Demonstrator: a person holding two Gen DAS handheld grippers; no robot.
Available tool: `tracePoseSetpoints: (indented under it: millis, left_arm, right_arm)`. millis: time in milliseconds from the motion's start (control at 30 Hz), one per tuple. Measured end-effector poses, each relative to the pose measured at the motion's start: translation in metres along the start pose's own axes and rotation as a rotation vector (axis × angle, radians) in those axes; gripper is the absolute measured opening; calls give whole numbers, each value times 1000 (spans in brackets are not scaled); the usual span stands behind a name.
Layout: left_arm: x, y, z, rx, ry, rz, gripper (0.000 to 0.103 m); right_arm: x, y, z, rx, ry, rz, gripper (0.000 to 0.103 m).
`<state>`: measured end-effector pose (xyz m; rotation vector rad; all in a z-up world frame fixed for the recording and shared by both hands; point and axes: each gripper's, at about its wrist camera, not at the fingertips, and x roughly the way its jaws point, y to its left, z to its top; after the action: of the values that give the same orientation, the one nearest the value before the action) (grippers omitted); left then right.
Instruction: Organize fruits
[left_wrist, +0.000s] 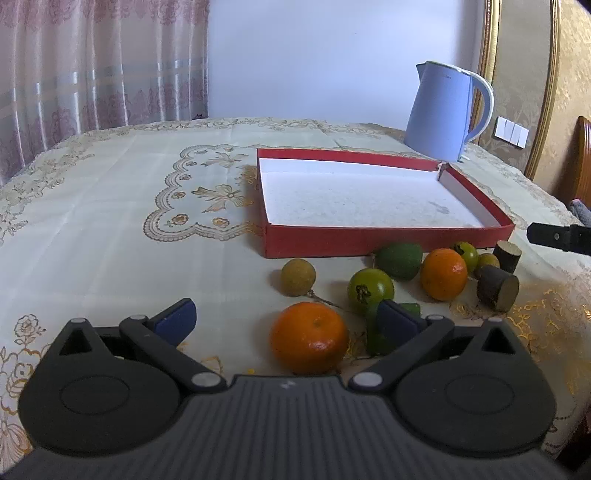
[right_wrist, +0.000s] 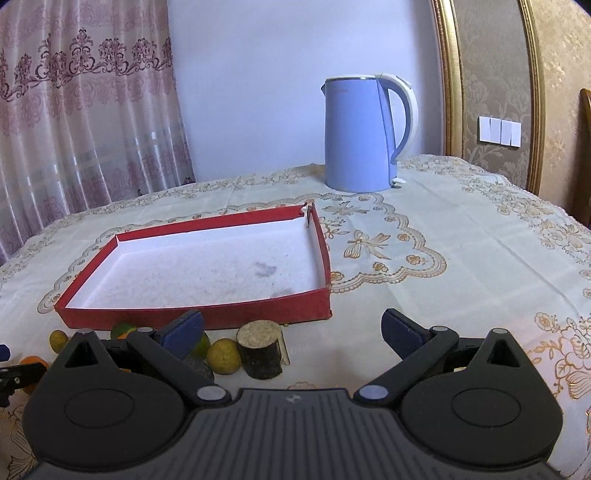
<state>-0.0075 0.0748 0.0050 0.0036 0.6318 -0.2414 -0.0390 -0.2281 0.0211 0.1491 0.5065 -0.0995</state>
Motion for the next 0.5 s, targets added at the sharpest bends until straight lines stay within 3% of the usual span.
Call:
tracePoseSetpoints:
  millis: [500]
  left_arm:
    - [1,0,1,-8,-7,-17,103]
  right_arm:
    - [8,4,-2,-17,15,9,103]
